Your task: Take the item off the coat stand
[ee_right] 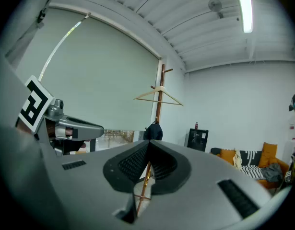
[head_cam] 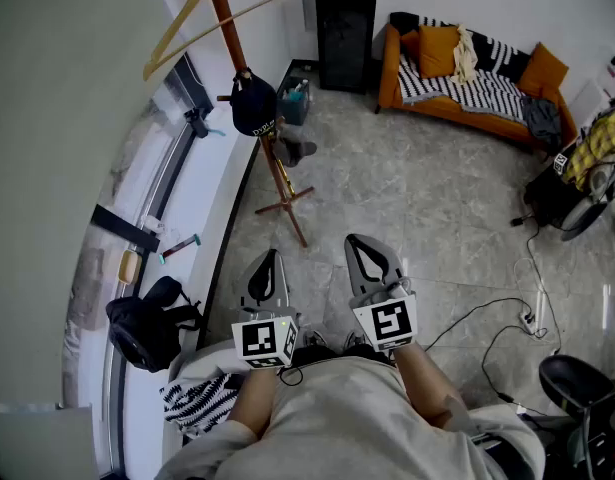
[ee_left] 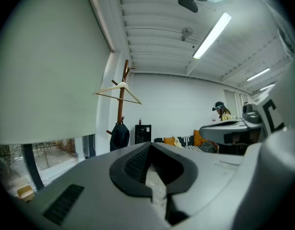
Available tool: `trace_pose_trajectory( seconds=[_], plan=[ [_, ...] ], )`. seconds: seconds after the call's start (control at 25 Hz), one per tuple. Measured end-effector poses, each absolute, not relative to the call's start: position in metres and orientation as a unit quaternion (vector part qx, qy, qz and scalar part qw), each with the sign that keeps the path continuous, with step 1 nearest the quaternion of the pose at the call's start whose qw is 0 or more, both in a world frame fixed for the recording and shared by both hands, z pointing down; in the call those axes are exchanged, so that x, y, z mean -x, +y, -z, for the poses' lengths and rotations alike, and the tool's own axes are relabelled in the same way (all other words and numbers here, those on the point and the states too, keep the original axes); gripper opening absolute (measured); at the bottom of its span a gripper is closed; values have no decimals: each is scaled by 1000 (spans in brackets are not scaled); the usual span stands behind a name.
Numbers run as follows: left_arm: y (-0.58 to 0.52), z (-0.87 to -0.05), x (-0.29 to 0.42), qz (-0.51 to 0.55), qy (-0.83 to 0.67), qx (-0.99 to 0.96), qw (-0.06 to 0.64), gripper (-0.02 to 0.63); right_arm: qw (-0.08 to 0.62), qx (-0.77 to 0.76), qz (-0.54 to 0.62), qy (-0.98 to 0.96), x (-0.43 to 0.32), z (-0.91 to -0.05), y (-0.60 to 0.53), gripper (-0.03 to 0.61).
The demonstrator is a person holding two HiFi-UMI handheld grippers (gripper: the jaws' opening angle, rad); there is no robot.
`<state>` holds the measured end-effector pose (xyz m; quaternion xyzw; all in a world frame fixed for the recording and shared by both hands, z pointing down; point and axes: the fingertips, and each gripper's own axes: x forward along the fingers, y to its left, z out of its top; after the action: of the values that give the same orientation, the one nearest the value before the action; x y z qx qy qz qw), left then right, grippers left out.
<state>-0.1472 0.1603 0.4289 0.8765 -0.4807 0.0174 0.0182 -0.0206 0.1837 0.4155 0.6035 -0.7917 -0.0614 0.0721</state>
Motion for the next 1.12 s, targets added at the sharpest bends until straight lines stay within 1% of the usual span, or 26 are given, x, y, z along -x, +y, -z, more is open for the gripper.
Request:
trace_pose_trajectory(
  seconds=[0.24, 0.6, 0.96, 1.12],
  plan=[
    [155, -435, 154, -13, -466, -884, 34, 9, 90, -612, 56, -784, 31, -418, 183, 5],
    [126, -469, 128, -32, -422, -904, 65, 9, 102, -634, 13, -766, 9, -451, 166, 5],
    [56, -485, 82, -70, -444, -891, 61, 9, 85, -585, -20, -807, -34, -478, 87, 5],
    [22, -479, 60, -85, -472, -876, 54, 9, 78, -559, -13, -826, -65, -469, 49, 5]
  ],
)
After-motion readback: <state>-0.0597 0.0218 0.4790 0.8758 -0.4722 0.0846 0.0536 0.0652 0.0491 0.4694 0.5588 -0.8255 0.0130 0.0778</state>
